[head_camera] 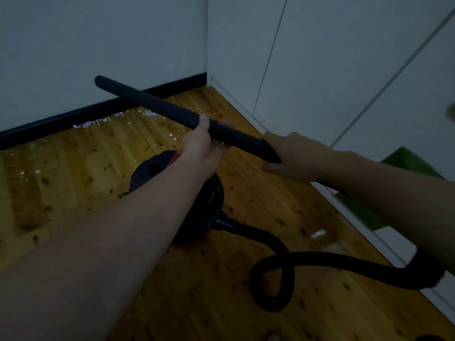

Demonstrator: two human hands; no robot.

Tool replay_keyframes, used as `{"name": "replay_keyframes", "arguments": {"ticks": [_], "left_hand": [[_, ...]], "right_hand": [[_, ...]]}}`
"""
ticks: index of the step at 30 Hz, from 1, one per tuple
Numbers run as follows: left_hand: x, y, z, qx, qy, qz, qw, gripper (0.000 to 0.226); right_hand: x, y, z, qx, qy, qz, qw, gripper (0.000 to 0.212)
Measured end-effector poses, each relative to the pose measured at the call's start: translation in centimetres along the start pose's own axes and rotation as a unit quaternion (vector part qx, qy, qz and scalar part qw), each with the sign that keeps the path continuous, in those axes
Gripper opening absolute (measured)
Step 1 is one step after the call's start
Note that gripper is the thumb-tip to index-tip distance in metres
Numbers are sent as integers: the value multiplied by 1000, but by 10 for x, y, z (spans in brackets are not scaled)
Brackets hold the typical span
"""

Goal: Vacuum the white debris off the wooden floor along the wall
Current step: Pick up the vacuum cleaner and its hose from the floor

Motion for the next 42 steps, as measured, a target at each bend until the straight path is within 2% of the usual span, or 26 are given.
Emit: {"name": "replay_keyframes", "arguments": {"ticks": [6,9,13,15,17,20,23,26,30,32,35,38,42], "left_hand": [[15,12,52,-78,-84,-13,993,54],[12,10,41,-72,-101,-26,992,51],[0,8,4,-35,-115,-61,991,25],[-6,9,-13,-25,-108,-75,991,29],[-11,9,-23,-15,-101,-91,991,45],[-7,17,-17,-30,-99,-89,991,48],[11,28,11,-67,-139,-57,986,47],[19,31,19,-42,-164,-64,984,54],[21,35,17,-56,-177,-69,980,74],[30,42,20,-80,-217,-73,970,70],[39,45,14,-70,-246,-89,963,51],[36,37,-8,-58,-243,-106,962,35],[33,29,-28,-57,-240,-94,964,40]], "right_hand": [[-14,-20,46,-19,-30,-54,998,48],[-18,-16,55,-20,-26,-40,999,48],[-22,13,46,-12,25,-58,998,46],[-23,26,35,14,48,-51,997,40],[-23,34,28,7,44,-49,998,39],[-22,35,31,-21,9,-47,999,38],[-24,26,45,-26,-14,-79,996,36],[-34,23,57,-36,-69,-75,994,30],[-38,26,60,-27,-199,-50,978,48],[-38,24,60,-13,-215,-51,975,53],[-41,26,60,-15,-292,-59,955,57],[-39,39,57,-21,-310,-45,950,40],[-17,58,53,-34,-372,-34,927,24]]}}
Point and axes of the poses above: each hand's wrist, its own y-axis away from the middle knuckle, its own x-axis out of the palm, z = x × y, the point moved 2 cm from there along -y, towards the middle knuckle, and after that the axes turned 13 degrees about z, right-handed, at the moved point
